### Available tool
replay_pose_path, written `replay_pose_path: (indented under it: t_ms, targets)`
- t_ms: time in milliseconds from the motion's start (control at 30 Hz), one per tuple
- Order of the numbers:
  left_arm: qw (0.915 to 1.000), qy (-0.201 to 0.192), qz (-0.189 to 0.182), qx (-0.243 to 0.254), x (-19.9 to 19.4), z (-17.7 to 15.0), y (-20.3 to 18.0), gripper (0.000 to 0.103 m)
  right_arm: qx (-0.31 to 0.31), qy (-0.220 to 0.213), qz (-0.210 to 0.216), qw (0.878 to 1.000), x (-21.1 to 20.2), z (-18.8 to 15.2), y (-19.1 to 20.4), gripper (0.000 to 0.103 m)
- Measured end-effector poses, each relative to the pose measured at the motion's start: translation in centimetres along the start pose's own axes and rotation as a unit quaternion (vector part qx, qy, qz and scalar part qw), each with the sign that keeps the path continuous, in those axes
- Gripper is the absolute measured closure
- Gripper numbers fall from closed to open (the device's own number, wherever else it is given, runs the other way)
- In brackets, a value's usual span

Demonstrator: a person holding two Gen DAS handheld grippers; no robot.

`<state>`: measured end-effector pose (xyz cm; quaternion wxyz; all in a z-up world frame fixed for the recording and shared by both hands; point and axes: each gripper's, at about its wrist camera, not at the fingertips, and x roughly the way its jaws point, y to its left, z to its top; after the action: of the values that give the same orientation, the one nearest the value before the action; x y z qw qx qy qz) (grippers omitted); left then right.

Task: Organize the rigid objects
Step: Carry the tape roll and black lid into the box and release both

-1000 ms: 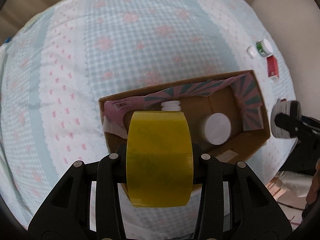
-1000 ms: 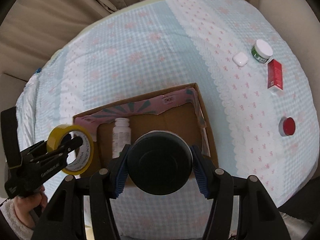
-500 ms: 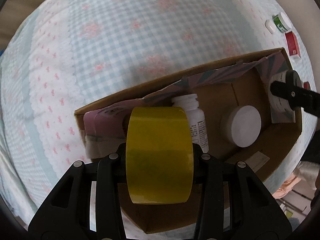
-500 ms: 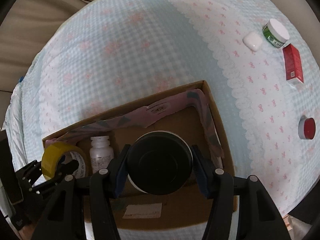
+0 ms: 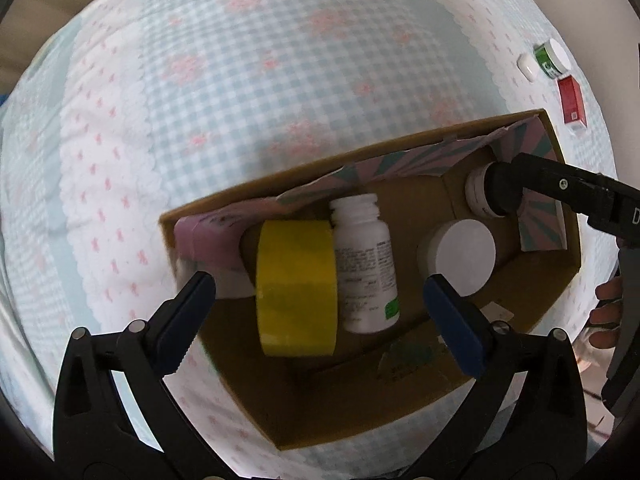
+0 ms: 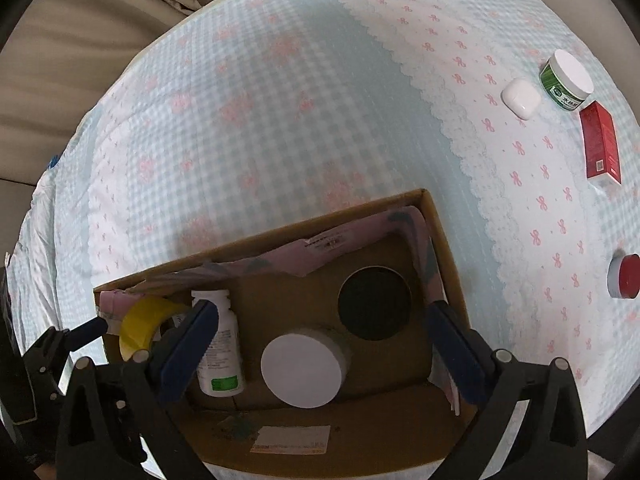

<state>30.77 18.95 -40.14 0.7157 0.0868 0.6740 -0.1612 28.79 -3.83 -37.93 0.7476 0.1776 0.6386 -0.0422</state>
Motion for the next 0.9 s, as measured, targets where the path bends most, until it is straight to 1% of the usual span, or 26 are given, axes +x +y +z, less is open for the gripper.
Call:
replay_pose_path:
  t_ms: [267,433,567,600,667,800,900]
  targets:
    - [0.9996,-0.017,0.001,-0.021,-2.6,-1.6,0.3,0.0,-0.014,-0.013,0.001,1.0,-1.5,-0.7,0.6,0.0]
    - [0.9987,-0.042,0.01,-0.027,-5.2,-2.4,-0.1,0.0,-0.034,-0.035,0.005,0.999,-4.2,-1.4,1.3,0.0]
    - [0.9975,-0.065,0.018,-0.022,-7.7,-3.4,-0.7,0.0,-0.058,-0.011,-0.001,0.998,-5.5,-2.2,1.9,0.0]
    - [0.9969,-0.072,0.02,-0.022,-8.5,-3.8,-0.9,0.0,-0.068,-0.01,-0.002,0.998,-6.2,-2.7,2.2,0.0]
    - [0.9957,-0.087,0.021,-0.026,-10.1,-4.7,-1.1,0.0,-0.079,-0.02,-0.006,0.997,-7.2,-3.4,2.7,0.0]
    - [0.9928,-0.114,0.017,-0.031,-13.4,-6.9,-1.7,0.0,-0.098,-0.042,-0.006,0.994,-10.7,-5.4,3.7,0.0]
    - [0.9907,-0.131,0.029,-0.024,-15.5,-8.6,-2.2,0.0,-0.119,-0.06,-0.016,0.991,-13.4,-6.8,4.4,0.0]
